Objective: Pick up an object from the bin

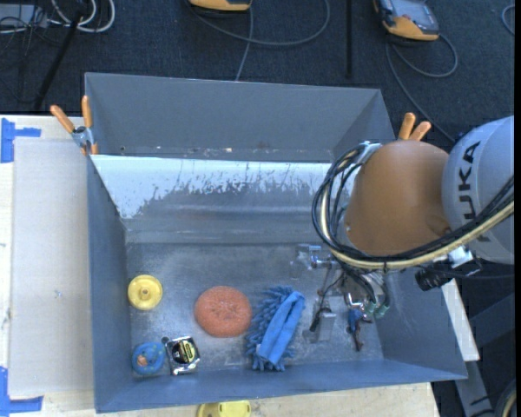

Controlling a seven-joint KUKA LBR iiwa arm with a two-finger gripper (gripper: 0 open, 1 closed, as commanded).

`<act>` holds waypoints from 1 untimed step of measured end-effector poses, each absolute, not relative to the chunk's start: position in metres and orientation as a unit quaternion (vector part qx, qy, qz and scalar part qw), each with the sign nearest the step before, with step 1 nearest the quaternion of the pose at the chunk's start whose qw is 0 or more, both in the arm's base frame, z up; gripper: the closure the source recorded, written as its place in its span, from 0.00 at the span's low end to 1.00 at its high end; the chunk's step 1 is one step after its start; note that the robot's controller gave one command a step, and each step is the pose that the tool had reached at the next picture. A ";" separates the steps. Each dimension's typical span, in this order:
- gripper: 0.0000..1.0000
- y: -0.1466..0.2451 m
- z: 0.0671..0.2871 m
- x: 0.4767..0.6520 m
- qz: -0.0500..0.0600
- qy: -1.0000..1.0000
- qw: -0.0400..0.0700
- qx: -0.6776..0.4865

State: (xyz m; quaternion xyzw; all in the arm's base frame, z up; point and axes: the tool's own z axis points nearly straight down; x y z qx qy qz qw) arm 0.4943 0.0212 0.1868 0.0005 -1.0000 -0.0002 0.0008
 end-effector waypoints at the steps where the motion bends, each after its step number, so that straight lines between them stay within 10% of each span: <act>1: 0.00 0.021 0.187 0.494 0.000 -1.000 0.001 0.000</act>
Offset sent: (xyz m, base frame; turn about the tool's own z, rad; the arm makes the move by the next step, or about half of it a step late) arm -0.0063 0.0314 -0.1044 -0.1212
